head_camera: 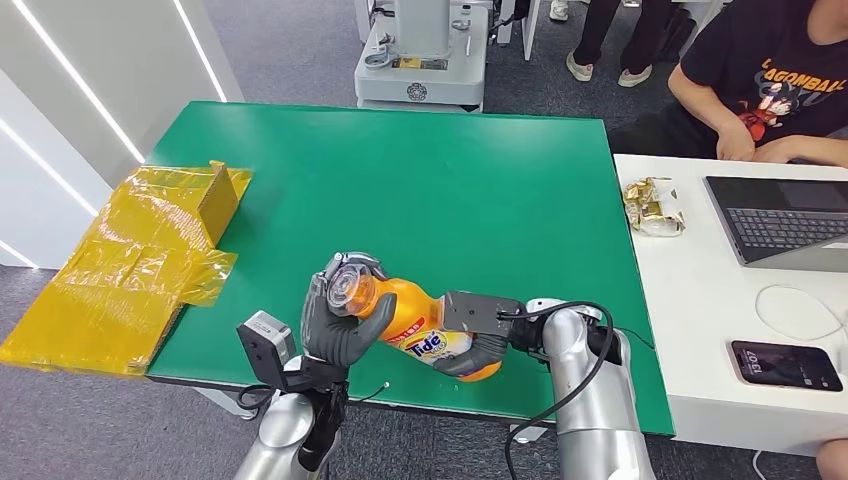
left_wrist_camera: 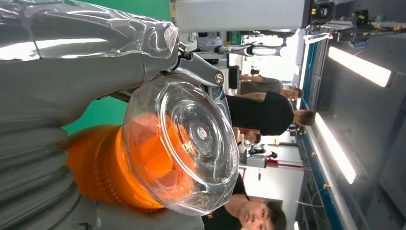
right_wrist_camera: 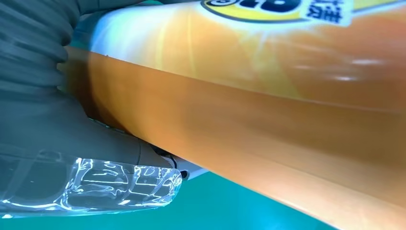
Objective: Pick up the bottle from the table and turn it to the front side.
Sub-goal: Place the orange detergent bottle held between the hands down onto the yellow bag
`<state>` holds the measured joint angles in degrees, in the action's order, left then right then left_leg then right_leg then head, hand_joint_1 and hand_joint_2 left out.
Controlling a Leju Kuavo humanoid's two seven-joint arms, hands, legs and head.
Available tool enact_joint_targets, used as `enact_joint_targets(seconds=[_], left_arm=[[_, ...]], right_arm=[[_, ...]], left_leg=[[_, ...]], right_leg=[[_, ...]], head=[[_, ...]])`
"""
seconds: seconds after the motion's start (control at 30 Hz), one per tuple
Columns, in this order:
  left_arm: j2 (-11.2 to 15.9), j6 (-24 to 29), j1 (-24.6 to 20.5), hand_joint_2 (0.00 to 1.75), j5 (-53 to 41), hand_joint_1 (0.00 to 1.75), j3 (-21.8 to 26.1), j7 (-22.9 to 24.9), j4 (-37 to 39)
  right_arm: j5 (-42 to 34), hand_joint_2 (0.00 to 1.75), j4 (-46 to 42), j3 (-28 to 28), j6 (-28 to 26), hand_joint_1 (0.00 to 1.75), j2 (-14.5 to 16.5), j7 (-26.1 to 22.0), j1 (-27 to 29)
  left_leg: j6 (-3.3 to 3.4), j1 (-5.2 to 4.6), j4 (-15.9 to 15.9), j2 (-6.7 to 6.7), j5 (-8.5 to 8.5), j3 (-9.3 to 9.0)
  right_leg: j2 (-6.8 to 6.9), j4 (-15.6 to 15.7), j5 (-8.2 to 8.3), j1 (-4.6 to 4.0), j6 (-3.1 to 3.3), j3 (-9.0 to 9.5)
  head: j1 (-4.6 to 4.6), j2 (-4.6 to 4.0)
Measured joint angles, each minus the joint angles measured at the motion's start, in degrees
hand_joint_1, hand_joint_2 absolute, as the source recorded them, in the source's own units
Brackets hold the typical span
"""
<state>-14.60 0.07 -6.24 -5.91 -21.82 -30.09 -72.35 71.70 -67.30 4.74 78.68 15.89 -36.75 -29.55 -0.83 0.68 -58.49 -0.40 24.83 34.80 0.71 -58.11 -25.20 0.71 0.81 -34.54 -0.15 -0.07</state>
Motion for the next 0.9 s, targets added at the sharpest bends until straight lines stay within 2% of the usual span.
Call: enact_joint_targets(seconds=[0.1, 0.6, 0.9], left_arm=[[0.0, 0.9, 0.3, 1.75, 0.5, 1.75, 0.6, -0.3, 0.0], [0.0, 3.0, 1.0, 1.75, 2.1, 1.75, 2.5, -1.8, -0.3], [0.3, 4.8, 0.5, 1.75, 1.2, 1.75, 4.1, -3.5, -6.1]], right_arm=[[-1.9, 1.75, -1.3, -0.3, 0.0, 0.00, 0.0, -1.0, -0.3], [-9.8, 1.75, -6.1, -0.7, 0.0, 0.00, 0.0, -3.4, 0.6], [-14.4, 1.75, -11.2, -0.2, 0.0, 0.00, 0.0, -3.6, 4.7]], left_leg=[[0.00, 0.00, 0.0, 0.00, 0.00, 0.00], [0.00, 0.00, 0.0, 0.00, 0.00, 0.00], [0.00, 0.00, 0.0, 0.01, 0.00, -0.01]], right_leg=[[0.00, 0.0, 0.00, 0.00, 0.00, -0.01], [0.01, 0.0, 0.00, 0.00, 0.00, -0.01], [0.00, 0.0, 0.00, 0.00, 0.00, -0.02]], head=[[0.00, 0.00], [0.00, 0.00], [-0.01, 0.00]])
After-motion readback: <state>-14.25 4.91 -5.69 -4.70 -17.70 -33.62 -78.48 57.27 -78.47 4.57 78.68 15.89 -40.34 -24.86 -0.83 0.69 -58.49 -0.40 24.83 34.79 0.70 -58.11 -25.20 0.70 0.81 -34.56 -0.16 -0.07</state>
